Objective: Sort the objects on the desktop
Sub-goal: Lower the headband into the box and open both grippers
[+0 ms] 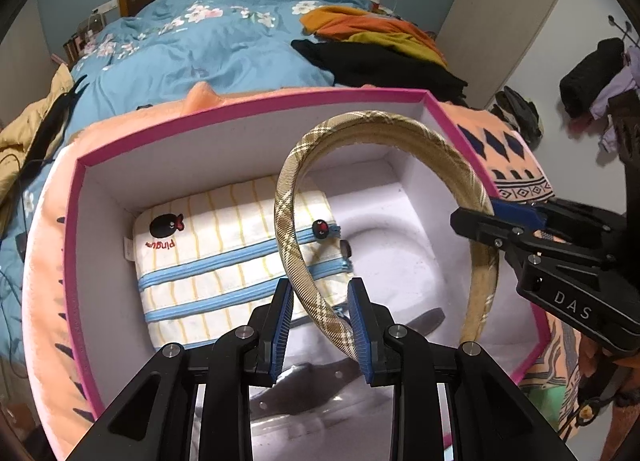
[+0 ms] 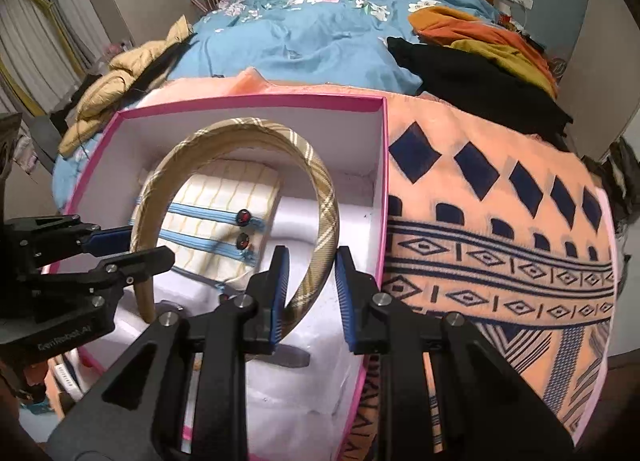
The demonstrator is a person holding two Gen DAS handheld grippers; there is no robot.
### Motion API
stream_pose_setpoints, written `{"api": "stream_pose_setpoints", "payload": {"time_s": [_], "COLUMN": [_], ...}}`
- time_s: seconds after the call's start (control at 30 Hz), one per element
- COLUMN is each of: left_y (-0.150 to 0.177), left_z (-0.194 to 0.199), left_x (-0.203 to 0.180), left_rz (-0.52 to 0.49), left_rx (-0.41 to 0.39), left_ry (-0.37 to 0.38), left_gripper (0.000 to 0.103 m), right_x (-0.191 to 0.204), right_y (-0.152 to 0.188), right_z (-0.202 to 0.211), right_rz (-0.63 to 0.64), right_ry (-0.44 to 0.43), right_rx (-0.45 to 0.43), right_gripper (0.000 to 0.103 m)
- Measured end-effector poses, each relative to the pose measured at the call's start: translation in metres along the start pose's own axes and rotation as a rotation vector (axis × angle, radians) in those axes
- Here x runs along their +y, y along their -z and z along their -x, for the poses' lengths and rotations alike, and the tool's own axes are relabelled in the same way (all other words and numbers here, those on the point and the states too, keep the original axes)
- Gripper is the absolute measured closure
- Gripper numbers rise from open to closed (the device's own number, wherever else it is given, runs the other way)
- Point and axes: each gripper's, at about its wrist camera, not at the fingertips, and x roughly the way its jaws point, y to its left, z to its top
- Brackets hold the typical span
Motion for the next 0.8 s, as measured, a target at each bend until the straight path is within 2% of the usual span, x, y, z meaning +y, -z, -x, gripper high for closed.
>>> {"api": "stream_pose_setpoints", "payload": {"time_s": [0.23,0.47,0.53,0.7,0.73,0.8], "left_y": [-0.007,-0.008,-0.008,-0.009,-0.009,-0.01], "left_z": [-0.019,-0.037,-0.037,-0.039,-0.039,-0.04], "left_x": [0.0,-0.001,-0.001,0.0,-0.001,-0.002], "left_rz": [-0.004,0.0,0.0,0.009,0.008,0.006], "left_rx": [0.037,0.074,0.072,0.081,0.082,0.086], "left_ry": [-0.019,-0.02,-0.02,-0.017,-0.019,-0.02], "left_gripper": [0.075,0.075,0.075,0.075,0.075,0.075], "right_x": [0.01,0.017,0.019,0.024,0.025,0.025], "right_y": [-0.009,-0.01,-0.009,-0.009,-0.009,-0.01], "right_z": [-0.017,-0.017,-0.017,-0.016,-0.016,-0.01], "right_rz": [0.064,0.102,0.113,0.141,0.147,0.14], "right_ry": [0.118,0.162,0.172,0.198,0.203,0.189], "right_rx": [0.01,-0.033,-0.046,-0.08,-0.087,-0.124], "right_gripper": [0.076,0.072,0.064,0.059,0.052,0.044]}}
